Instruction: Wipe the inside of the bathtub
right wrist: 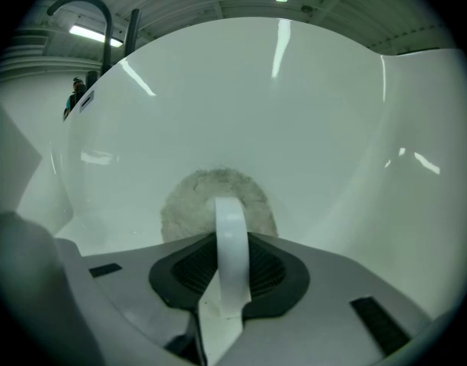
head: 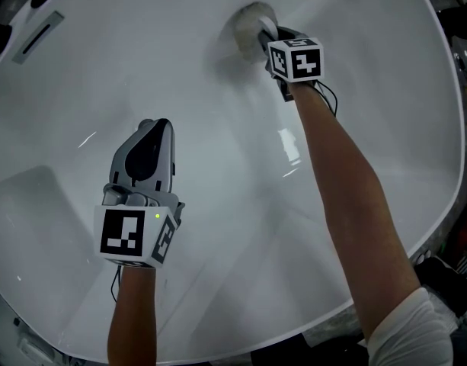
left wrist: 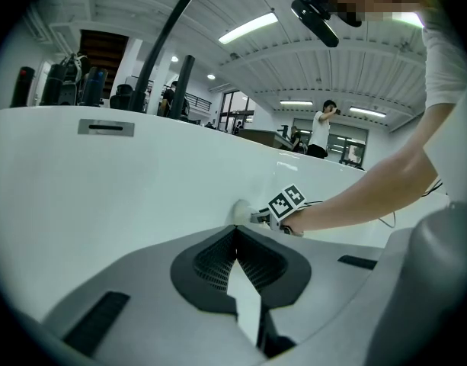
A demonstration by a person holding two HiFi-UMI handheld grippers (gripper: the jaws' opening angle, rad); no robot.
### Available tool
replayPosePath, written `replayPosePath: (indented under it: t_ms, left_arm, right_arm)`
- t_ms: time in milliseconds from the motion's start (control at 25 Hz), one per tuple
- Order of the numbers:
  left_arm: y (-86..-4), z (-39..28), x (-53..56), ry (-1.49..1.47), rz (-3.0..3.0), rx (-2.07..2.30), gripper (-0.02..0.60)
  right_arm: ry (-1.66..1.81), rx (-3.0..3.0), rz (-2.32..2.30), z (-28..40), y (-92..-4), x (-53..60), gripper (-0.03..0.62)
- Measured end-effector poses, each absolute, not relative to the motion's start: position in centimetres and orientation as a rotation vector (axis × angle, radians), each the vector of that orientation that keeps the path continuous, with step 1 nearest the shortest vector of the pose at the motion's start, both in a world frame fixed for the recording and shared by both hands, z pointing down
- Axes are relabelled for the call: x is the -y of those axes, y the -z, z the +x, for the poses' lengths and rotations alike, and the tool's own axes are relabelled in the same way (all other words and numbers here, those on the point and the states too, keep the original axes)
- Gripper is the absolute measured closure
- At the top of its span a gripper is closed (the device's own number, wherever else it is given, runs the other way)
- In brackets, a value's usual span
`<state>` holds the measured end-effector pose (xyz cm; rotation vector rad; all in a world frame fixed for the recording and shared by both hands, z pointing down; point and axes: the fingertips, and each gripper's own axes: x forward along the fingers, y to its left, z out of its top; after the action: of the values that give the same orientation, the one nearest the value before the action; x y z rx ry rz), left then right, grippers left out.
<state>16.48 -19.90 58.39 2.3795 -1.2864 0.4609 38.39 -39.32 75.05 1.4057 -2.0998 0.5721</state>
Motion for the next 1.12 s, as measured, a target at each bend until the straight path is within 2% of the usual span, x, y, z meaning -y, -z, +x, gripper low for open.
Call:
replayPosePath:
  t_ms: [240, 480, 800, 1120]
  left_arm:
    - [-58.7, 16.2, 19.0, -0.477, 2.352, 1.302, 0.569]
    - [-57.2, 15.8, 18.4, -0.501, 2.338, 1.3, 0.569]
    - [-51.5, 16.3, 17.9, -0.494, 2.344, 1.318, 0.569]
    - [-45.1, 14.7, 15.0, -0.493, 2.321, 1.33, 0.569]
  right_arm:
    - [-0.592, 2.011, 1.527, 43.1, -74.1, 39.7, 0.496]
    - [-0.629, 2.02, 1.557, 44.3, -71.7, 38.5, 0.496]
    - [-0.662, 2.099, 1.529, 43.6, -65.3, 35.2, 0.496]
    - [-0.754, 2.169, 1.474, 39.7, -58.8, 28.6, 0.496]
